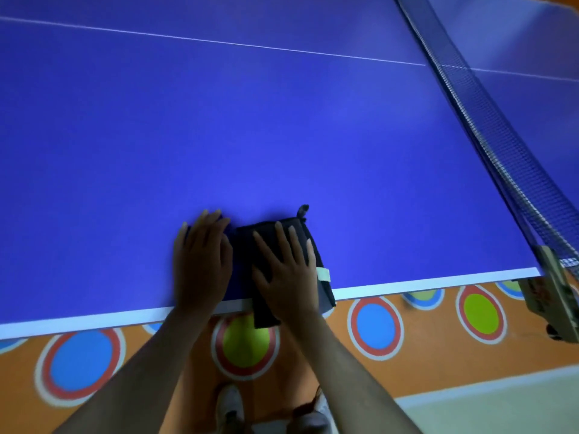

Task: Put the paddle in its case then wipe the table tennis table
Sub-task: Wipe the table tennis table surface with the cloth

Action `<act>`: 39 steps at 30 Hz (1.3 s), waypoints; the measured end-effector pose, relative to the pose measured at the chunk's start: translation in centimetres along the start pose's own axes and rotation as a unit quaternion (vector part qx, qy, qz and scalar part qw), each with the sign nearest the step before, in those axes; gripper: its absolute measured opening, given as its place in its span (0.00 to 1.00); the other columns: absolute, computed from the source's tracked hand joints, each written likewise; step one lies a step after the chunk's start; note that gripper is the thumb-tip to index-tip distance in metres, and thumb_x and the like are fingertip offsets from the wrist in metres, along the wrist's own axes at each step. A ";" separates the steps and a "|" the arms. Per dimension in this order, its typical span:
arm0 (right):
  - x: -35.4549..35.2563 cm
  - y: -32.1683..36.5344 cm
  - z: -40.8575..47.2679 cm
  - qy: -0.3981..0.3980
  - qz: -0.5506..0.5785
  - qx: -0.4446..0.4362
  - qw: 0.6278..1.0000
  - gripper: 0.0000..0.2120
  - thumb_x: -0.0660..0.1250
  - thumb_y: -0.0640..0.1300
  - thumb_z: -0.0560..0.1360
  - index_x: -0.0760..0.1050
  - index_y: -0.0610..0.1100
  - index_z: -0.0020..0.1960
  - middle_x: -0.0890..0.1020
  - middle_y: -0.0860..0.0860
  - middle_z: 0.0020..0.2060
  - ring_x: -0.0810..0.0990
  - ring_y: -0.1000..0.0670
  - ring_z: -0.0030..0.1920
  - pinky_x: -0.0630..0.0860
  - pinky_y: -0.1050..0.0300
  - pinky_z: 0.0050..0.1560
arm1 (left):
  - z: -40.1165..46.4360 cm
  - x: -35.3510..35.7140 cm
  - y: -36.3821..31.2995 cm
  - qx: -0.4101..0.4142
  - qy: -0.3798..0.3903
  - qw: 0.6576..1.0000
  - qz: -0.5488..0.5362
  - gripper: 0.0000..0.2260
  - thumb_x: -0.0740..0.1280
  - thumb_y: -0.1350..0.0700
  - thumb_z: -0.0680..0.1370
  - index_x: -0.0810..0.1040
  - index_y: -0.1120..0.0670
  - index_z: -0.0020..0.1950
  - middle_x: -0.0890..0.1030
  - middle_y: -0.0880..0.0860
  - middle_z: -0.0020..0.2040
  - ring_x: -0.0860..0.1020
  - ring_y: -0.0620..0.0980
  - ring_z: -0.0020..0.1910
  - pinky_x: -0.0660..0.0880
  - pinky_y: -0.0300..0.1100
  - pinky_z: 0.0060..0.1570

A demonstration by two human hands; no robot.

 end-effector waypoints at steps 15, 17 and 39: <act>-3.9 -16.9 -2.7 0.024 -0.103 0.218 0.970 0.33 0.42 0.64 0.82 0.54 0.56 0.85 0.53 0.48 0.85 0.50 0.44 0.84 0.48 0.36 0.82 | -3.5 -0.9 1.2 -0.008 -0.035 0.998 0.045 0.16 0.59 0.55 0.86 0.77 0.58 0.70 0.75 0.57 0.74 0.68 0.56 0.77 0.60 0.62 0.77; -2.9 -13.2 -2.0 0.017 -0.114 0.187 0.976 0.31 0.45 0.63 0.83 0.55 0.56 0.84 0.55 0.47 0.84 0.53 0.43 0.84 0.51 0.36 0.82 | -3.7 -1.0 0.9 0.001 -0.039 0.998 0.039 0.15 0.60 0.55 0.85 0.78 0.58 0.69 0.76 0.58 0.73 0.69 0.56 0.77 0.61 0.63 0.76; -3.0 -12.4 0.2 0.038 -0.040 0.045 0.997 0.27 0.48 0.58 0.84 0.57 0.60 0.83 0.56 0.49 0.84 0.50 0.46 0.84 0.52 0.40 0.82 | -0.8 3.0 -9.1 0.025 0.017 0.998 0.052 0.19 0.59 0.49 0.84 0.76 0.50 0.73 0.76 0.55 0.73 0.71 0.57 0.75 0.64 0.61 0.74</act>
Point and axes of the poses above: each hand's wrist, its own z-axis towards the middle knuckle, its own x-axis out of the palm, y = z × x, the point moved 9 cm from there along z, towards the middle knuckle
